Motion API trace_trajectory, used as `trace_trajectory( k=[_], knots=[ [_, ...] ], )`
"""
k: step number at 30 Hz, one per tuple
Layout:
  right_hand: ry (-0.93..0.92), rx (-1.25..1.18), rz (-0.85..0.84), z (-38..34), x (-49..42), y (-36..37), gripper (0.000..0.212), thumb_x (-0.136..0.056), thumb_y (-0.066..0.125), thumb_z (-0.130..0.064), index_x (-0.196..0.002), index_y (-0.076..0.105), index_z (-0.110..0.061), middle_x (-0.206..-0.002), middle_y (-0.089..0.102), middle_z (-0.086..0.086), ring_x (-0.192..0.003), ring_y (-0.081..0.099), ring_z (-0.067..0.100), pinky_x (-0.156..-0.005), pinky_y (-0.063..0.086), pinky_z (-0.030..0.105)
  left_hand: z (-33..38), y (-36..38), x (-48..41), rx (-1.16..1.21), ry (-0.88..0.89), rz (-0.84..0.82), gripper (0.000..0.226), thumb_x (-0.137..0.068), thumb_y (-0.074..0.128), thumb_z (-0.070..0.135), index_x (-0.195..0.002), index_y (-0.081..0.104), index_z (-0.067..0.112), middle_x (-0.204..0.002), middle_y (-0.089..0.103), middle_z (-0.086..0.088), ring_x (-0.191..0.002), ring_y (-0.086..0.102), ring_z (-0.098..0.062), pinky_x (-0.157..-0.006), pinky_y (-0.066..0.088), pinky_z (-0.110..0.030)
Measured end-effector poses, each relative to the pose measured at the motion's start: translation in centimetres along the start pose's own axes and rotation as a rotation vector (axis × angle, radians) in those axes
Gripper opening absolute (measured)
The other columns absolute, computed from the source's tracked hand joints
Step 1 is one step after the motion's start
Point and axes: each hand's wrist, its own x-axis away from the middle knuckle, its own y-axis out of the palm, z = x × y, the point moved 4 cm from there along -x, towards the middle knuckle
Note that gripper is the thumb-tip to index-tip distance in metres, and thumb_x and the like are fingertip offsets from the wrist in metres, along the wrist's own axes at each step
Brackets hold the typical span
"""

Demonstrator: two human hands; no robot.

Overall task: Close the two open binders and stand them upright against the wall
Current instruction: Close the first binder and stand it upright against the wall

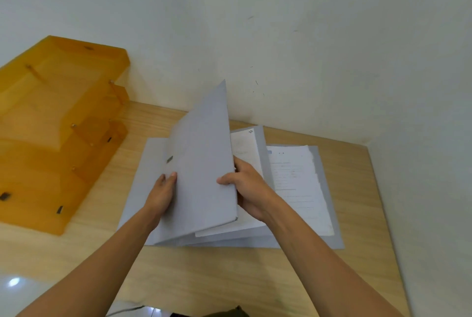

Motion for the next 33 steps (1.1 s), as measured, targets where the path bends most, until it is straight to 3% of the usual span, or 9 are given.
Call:
trace_trajectory(
  k=[3,6,8,13,17,21,24,28,33],
  knots=[
    [-0.047,0.113,0.154,1.5,-0.3,-2.1,0.043,-0.089,0.058,0.003,-0.12,0.061,-0.026,-0.123,0.069,0.004,-0.104,0.069,0.017,-0.086,0.058,0.032,-1.6,-1.7,-0.1,0.006,-0.1,0.037,0.082,-0.095,0.055,0.056,-0.16,0.025,0.015,-0.164,0.031,-0.008,-0.147,0.034,-0.035,-0.118,0.03,-0.054],
    [-0.081,0.325,0.345,3.0,-0.8,-4.6,0.038,-0.088,0.064,-0.005,-0.12,0.059,-0.025,-0.124,0.068,0.003,-0.095,0.066,0.009,-0.078,0.053,0.022,-2.7,-1.6,0.1,0.061,-0.183,-0.05,0.068,-0.094,0.062,0.049,-0.147,0.044,0.011,-0.148,0.051,-0.01,-0.129,0.051,-0.034,-0.099,0.041,-0.048],
    [-0.063,0.431,0.435,4.3,-1.1,-6.1,0.045,-0.089,0.066,-0.011,-0.132,0.054,-0.019,-0.126,0.063,0.0,-0.108,0.062,0.016,-0.087,0.049,0.027,-2.8,-1.2,0.3,0.058,-0.193,-0.108,0.053,-0.093,0.064,0.046,-0.135,0.052,0.016,-0.134,0.059,-0.008,-0.112,0.056,-0.028,-0.09,0.043,-0.044],
    [0.036,0.639,0.618,7.5,-1.5,-9.3,0.061,-0.086,0.072,-0.026,-0.141,0.047,-0.018,-0.134,0.052,0.011,-0.125,0.049,0.031,-0.106,0.044,0.046,-2.7,-0.4,0.5,0.039,-0.166,-0.143,0.04,-0.092,0.066,0.044,-0.122,0.055,0.021,-0.111,0.066,0.001,-0.086,0.061,-0.011,-0.077,0.047,-0.038],
    [0.077,0.58,0.577,9.1,-1.9,-9.9,0.066,-0.087,0.072,-0.027,-0.145,0.041,-0.022,-0.138,0.045,0.011,-0.126,0.048,0.031,-0.108,0.043,0.046,-3.1,-0.2,0.7,0.044,-0.159,-0.149,0.041,-0.092,0.064,0.049,-0.123,0.055,0.025,-0.11,0.067,0.004,-0.086,0.063,-0.01,-0.062,0.047,-0.031],
    [0.074,0.532,0.55,10.1,-2.2,-10.2,0.063,-0.088,0.071,-0.021,-0.142,0.041,-0.018,-0.14,0.047,0.011,-0.126,0.048,0.027,-0.106,0.043,0.039,-3.4,-0.3,0.4,0.024,-0.157,-0.13,0.057,-0.089,0.066,0.052,-0.134,0.053,0.02,-0.127,0.065,-0.004,-0.099,0.065,-0.022,-0.08,0.049,-0.041],
    [0.077,0.537,0.56,10.5,-2.3,-10.3,0.058,-0.088,0.071,-0.019,-0.137,0.04,-0.017,-0.142,0.039,0.011,-0.118,0.046,0.021,-0.096,0.041,0.03,-3.4,-0.4,0.4,0.018,-0.178,-0.111,0.061,-0.086,0.071,0.051,-0.135,0.055,0.018,-0.127,0.067,-0.005,-0.105,0.065,-0.026,-0.083,0.051,-0.042],
    [0.091,0.547,0.556,10.6,-2.8,-10.8,0.057,-0.088,0.07,-0.012,-0.134,0.037,-0.012,-0.142,0.036,0.013,-0.114,0.044,0.019,-0.093,0.04,0.027,-3.0,-0.3,0.3,0.001,-0.168,-0.107,0.059,-0.083,0.077,0.043,-0.132,0.058,0.017,-0.11,0.068,0.001,-0.087,0.066,-0.013,-0.06,0.049,-0.029],
    [0.047,0.434,0.582,10.8,-2.9,-11.2,0.089,-0.083,0.072,-0.001,-0.15,0.017,-0.021,-0.135,0.042,0.008,-0.109,0.048,0.018,-0.09,0.044,0.029,-2.6,0.1,0.1,-0.002,-0.16,-0.12,0.06,-0.084,0.078,0.038,-0.133,0.056,0.013,-0.117,0.068,-0.005,-0.087,0.067,-0.017,-0.058,0.05,-0.03]
  ],
)
